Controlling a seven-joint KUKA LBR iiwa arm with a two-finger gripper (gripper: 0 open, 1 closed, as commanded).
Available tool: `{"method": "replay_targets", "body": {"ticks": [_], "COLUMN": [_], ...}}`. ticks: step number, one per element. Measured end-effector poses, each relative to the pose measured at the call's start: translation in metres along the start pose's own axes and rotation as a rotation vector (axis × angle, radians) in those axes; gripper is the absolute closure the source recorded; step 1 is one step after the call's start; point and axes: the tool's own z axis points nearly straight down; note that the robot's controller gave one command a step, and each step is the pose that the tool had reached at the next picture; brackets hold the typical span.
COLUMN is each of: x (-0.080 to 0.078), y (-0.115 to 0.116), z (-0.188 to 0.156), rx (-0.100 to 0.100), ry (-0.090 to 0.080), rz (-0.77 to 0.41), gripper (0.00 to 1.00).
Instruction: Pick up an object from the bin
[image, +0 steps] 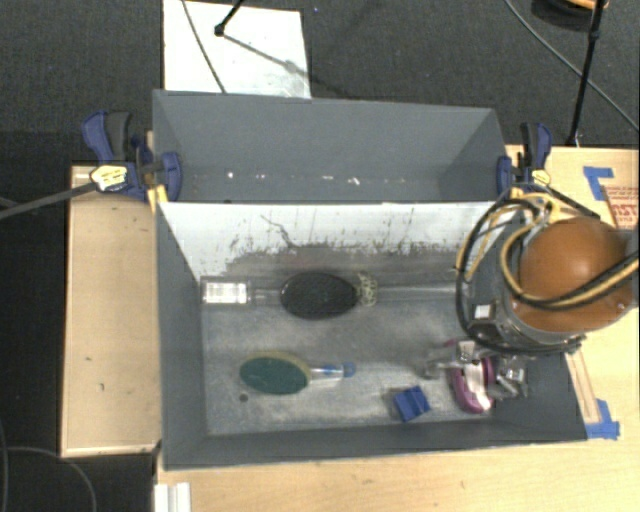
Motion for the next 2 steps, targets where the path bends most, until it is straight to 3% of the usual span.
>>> {"method": "replay_targets", "body": {"ticks": [1, 2], "x": [0.007, 0.002], "y": [-0.003, -0.006], "z": [-0.001, -0.102], "rx": [0.006, 0.02], "ry": [0.011, 0.01], "rz": [0.006, 0.0], "gripper": [1.0, 1.0]}}
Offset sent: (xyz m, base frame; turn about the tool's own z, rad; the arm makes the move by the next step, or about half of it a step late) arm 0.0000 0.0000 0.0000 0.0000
